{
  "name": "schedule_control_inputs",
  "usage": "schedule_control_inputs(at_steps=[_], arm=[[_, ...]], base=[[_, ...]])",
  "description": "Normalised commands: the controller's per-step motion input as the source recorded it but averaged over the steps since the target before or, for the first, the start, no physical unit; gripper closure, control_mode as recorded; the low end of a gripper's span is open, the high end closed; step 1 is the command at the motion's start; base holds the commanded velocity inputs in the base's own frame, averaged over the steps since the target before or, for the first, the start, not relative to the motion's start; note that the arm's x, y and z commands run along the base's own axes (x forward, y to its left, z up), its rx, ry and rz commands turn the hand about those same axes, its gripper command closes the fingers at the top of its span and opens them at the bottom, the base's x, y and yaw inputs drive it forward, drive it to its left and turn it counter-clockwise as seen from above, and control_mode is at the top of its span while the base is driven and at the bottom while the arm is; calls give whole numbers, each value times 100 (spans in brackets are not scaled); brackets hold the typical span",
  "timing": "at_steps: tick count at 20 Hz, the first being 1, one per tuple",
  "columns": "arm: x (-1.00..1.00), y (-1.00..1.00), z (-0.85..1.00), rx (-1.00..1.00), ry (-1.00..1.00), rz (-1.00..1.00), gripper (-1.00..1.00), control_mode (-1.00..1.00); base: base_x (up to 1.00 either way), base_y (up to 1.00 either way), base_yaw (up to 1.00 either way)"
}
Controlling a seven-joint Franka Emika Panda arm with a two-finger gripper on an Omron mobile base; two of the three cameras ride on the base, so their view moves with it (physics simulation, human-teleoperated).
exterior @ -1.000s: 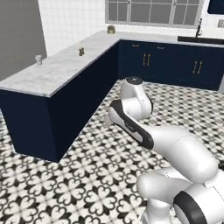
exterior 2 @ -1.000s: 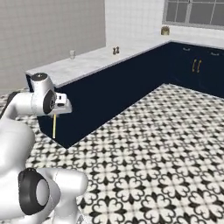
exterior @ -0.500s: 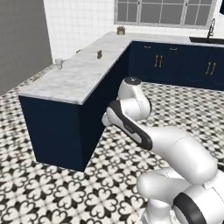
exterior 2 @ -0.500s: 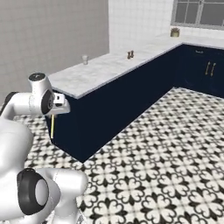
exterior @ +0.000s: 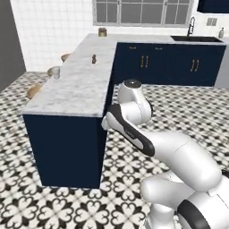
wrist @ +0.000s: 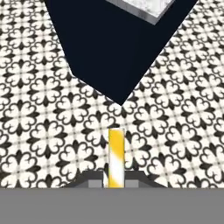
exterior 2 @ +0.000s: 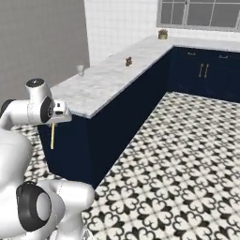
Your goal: Take a straw from the drawer in front and place it inside the glass cup on the dining counter.
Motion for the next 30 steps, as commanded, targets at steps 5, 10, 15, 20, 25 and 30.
schedule_control_inputs(at_steps=[5,10,15,20,25,30], arm=[[0,0,0,0,0,0,100,100],[0,0,0,0,0,0,100,100],[0,0,0,0,0,0,100,100],[0,0,0,0,0,0,100,100],[0,0,0,0,0,0,100,100],[0,0,0,0,0,0,100,100]], base=[[40,100,-39],[26,100,-38],[12,100,-38],[0,100,-37],[0,100,-39],[0,100,-41]])
